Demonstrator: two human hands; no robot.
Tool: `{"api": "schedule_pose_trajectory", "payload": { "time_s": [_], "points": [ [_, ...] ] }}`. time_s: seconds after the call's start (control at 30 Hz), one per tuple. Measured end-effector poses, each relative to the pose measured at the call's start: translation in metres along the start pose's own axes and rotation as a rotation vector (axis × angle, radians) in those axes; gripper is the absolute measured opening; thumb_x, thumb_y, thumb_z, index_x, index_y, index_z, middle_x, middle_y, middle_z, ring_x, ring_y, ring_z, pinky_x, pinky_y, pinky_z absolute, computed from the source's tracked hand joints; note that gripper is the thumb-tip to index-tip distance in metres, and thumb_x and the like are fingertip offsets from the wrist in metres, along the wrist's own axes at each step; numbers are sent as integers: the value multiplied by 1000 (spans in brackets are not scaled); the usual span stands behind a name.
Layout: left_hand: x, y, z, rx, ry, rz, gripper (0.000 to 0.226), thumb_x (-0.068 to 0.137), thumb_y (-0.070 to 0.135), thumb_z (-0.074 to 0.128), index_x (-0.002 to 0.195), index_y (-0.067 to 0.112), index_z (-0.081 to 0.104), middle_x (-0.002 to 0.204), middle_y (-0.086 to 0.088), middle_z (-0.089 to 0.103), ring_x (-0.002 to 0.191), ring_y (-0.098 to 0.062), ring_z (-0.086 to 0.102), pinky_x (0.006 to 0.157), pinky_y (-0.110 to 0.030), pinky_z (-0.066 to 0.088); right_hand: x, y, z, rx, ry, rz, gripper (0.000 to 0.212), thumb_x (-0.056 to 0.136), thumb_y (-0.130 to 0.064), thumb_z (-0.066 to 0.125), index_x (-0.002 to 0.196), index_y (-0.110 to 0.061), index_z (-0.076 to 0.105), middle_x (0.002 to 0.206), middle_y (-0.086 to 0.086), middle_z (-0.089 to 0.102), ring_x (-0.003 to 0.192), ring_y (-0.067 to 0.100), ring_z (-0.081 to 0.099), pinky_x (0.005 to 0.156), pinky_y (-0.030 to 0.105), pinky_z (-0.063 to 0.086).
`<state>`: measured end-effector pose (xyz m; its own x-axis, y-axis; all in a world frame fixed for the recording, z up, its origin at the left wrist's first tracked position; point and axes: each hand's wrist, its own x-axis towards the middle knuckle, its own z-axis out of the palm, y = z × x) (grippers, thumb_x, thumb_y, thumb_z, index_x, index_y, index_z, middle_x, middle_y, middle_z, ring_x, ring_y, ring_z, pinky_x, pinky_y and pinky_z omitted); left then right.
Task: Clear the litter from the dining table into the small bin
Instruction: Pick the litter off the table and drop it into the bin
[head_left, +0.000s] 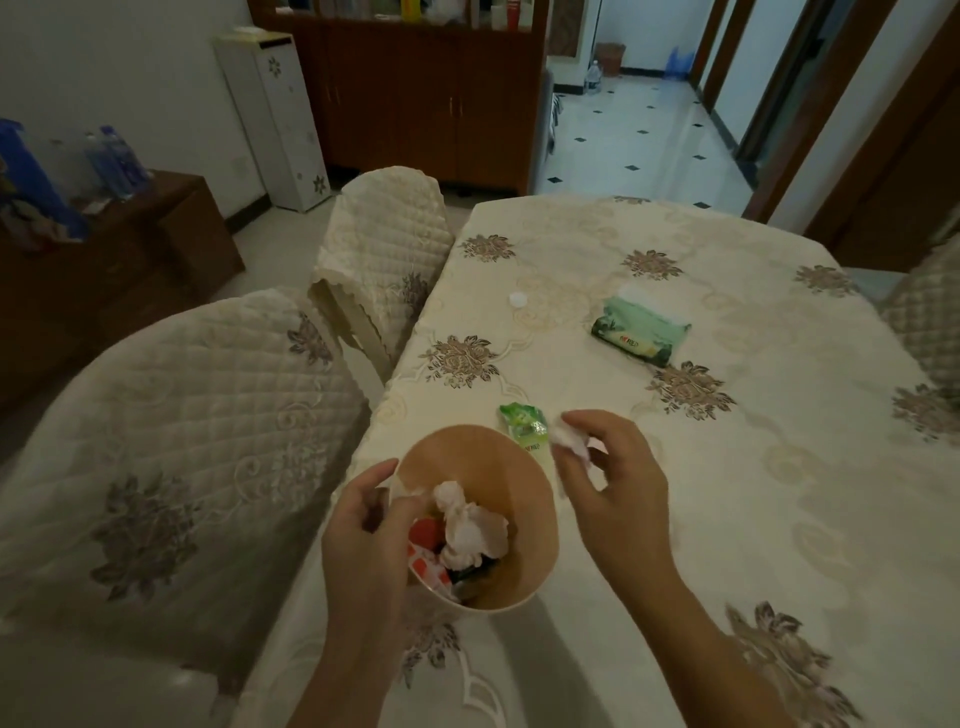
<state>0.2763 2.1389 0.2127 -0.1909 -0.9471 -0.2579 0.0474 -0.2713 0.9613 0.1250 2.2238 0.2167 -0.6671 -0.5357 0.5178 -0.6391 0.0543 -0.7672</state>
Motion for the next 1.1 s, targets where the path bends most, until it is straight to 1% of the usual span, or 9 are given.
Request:
{"api": "schedule_pose_trajectory", "payload": {
  "time_s": [0.17,0.23,0.37,0.47,0.63,0.73,0.93,1.03,1.1],
  "points": [
    [12,5,-6,-52,-32,-35,29,73,9,65,90,33,68,103,-16,67,97,-38,64,85,-59,51,-10,-20,35,-124,-472,-183,29,72,-9,63,100,-20,60,104,3,65,98,3,50,84,4,34],
    [18,5,-8,-80,-32,-54,27,75,8,64,90,30,67,104,-17,67,97,-37,64,85,-55,52,-11,-20,46,-180,-584,-207,29,73,-15,65,102,-16,63,109,4,65,104,11,51,88,11,30],
    [32,5,-13,-106,-33,-82,25,80,7,60,95,26,66,105,-15,67,95,-34,65,81,-48,54,11,-21,47,-39,-344,-10,15,79,-18,65,94,-18,67,94,-5,67,90,11,59,81,21,45],
    [45,8,-14,-107,-16,-61,27,78,5,59,95,25,66,103,-13,68,92,-30,65,78,-46,53,35,12,51,-54,-132,220,17,82,-13,64,99,-15,64,98,2,66,87,15,59,78,27,47],
    [69,13,-14,-120,32,-48,27,80,2,56,94,23,65,95,-6,68,81,-21,63,61,-32,47,49,86,76,-403,-282,381,39,80,-14,65,117,-11,52,125,14,52,115,28,44,96,35,33],
    [79,19,-13,-141,53,-72,29,80,0,54,91,25,64,91,-2,67,79,-18,63,58,-31,47,46,111,94,-440,-394,502,53,79,-17,66,127,-15,44,137,19,38,122,36,35,99,42,32],
    [86,20,-14,-157,74,-84,31,80,-1,54,86,27,66,91,-3,69,82,-22,65,66,-36,51,35,136,113,-464,-274,419,31,84,1,53,113,-10,56,110,19,61,98,31,53,81,31,37],
    [83,20,-16,-158,83,-80,34,81,-4,50,86,26,66,90,-3,69,81,-21,65,64,-36,50,36,125,107,-349,-160,427,23,81,2,56,103,-5,61,100,19,66,92,32,58,80,35,42],
    [79,20,-17,-165,80,-76,33,81,-4,51,89,24,65,90,-3,69,80,-20,65,62,-34,49,40,104,100,-281,-71,395,19,81,-2,61,99,-6,63,95,16,69,85,27,61,75,30,43]
  ]
}}
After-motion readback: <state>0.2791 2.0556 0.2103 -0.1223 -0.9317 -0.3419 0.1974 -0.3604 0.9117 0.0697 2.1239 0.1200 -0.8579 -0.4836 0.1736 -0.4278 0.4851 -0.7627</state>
